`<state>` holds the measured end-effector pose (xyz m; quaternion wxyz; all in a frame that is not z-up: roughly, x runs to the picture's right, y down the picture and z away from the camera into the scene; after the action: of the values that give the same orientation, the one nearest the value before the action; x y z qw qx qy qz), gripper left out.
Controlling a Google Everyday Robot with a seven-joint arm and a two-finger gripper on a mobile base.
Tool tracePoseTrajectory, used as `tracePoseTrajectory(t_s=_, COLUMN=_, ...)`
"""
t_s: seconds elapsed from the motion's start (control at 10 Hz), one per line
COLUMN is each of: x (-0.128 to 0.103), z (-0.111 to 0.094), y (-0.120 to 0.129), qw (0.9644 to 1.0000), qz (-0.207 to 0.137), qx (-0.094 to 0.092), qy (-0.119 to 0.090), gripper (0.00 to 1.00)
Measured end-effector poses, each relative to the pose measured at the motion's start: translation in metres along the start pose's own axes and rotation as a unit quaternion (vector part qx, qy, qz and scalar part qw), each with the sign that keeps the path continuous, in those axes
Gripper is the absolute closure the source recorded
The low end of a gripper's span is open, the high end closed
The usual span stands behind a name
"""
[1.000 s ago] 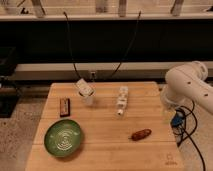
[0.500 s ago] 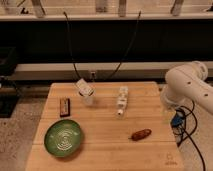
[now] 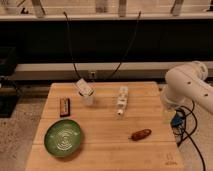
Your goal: Move the arm in a circular motion
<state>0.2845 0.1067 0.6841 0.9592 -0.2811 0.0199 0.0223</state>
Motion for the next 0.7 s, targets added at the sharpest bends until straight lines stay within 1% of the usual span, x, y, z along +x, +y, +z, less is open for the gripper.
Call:
tracePoseTrajectory(t_s=0.5, x=-0.001, z=0.001, y=-0.003, qw=1.0000, qz=-0.001, qx=0.001, qy=0.001, gripper=0.20)
tracePoseTrajectory(t_s=0.6, x=-0.008, z=0.003, y=-0.011, qw=1.0000, qz=-0.005, qx=0.002, qy=0.001, gripper=0.20)
tracePoseTrajectory(t_s=0.7, x=-0.019, z=0.005, y=-0.024, qw=0.9999, qz=-0.011, qx=0.004, qy=0.000, gripper=0.20)
